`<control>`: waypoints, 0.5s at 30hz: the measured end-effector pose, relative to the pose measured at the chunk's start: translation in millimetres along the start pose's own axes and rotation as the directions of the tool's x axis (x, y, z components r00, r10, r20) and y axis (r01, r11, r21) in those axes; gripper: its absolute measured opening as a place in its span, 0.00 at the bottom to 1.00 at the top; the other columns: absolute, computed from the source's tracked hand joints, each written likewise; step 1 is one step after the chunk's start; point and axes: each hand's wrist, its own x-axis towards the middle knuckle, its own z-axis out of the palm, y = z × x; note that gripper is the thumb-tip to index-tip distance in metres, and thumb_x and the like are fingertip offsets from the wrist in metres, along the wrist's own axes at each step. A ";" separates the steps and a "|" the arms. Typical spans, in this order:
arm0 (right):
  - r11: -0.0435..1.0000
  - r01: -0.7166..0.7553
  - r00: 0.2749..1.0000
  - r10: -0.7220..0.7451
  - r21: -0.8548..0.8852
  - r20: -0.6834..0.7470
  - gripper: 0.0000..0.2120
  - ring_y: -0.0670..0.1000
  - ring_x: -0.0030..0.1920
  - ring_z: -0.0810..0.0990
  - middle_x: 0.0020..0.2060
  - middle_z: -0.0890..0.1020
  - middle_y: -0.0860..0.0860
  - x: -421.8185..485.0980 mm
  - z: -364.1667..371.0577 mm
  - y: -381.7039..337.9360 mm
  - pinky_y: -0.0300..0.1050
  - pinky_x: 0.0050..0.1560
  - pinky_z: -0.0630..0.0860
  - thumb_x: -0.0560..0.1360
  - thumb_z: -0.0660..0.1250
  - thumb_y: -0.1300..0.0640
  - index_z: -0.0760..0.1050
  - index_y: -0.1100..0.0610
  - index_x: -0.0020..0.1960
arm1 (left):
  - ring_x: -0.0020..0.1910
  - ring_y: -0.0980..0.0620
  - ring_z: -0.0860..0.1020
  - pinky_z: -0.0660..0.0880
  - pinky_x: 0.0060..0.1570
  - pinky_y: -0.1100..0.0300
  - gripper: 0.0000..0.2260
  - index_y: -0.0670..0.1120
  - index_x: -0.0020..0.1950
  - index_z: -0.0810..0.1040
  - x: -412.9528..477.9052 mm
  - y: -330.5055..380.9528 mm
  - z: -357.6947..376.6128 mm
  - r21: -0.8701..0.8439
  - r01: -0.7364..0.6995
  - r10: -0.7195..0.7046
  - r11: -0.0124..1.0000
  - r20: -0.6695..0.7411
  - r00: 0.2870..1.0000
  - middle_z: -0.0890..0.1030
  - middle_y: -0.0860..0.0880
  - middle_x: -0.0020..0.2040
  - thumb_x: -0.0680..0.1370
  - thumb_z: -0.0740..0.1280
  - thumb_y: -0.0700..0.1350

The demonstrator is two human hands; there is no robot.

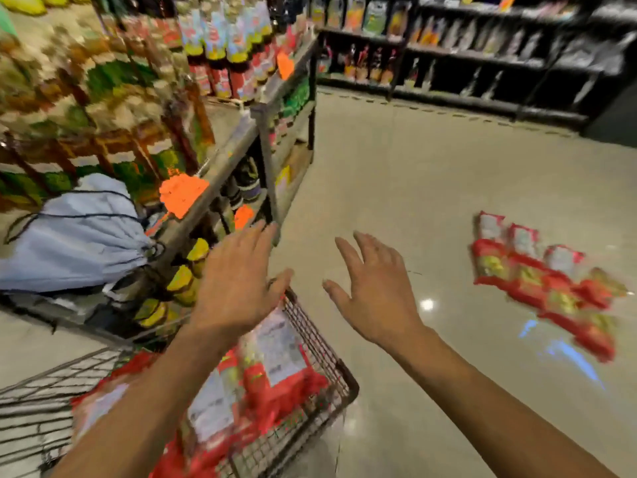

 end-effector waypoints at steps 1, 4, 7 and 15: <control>0.999 -0.047 0.999 0.047 -0.004 -0.008 0.34 0.62 0.73 0.68 0.75 0.70 0.59 -10.2 -16.0 26.2 0.60 0.71 0.65 0.75 0.59 0.36 0.67 0.52 0.76 | 0.67 0.37 0.74 0.72 0.66 0.42 0.35 0.42 0.75 0.69 14.7 31.9 -4.5 0.021 -0.039 0.039 0.999 0.003 0.999 0.75 0.39 0.70 0.75 0.59 0.62; 0.984 -0.181 0.983 0.181 -0.004 -0.026 0.34 0.60 0.77 0.62 0.78 0.64 0.57 -50.2 -55.0 118.9 0.59 0.74 0.59 0.78 0.56 0.35 0.61 0.50 0.79 | 0.68 0.36 0.73 0.71 0.66 0.42 0.36 0.41 0.75 0.69 46.8 133.8 -8.0 0.066 -0.175 0.175 0.982 0.007 0.985 0.74 0.38 0.72 0.74 0.57 0.64; 0.956 -0.294 0.955 0.294 0.001 -0.047 0.35 0.59 0.79 0.57 0.80 0.60 0.57 -90.6 -84.0 218.2 0.58 0.77 0.52 0.79 0.53 0.34 0.57 0.50 0.80 | 0.70 0.36 0.72 0.70 0.69 0.41 0.37 0.42 0.76 0.69 73.1 236.7 -2.1 0.075 -0.259 0.260 0.963 -0.007 0.966 0.73 0.38 0.73 0.74 0.55 0.65; 0.852 -0.523 0.844 0.521 0.017 -0.126 0.38 0.60 0.77 0.62 0.77 0.65 0.57 -168.3 -142.0 437.4 0.61 0.75 0.60 0.76 0.48 0.31 0.59 0.51 0.80 | 0.73 0.36 0.69 0.67 0.72 0.41 0.35 0.44 0.79 0.64 132.9 478.9 20.9 0.065 -0.425 0.428 0.903 -0.030 0.903 0.69 0.40 0.77 0.77 0.65 0.62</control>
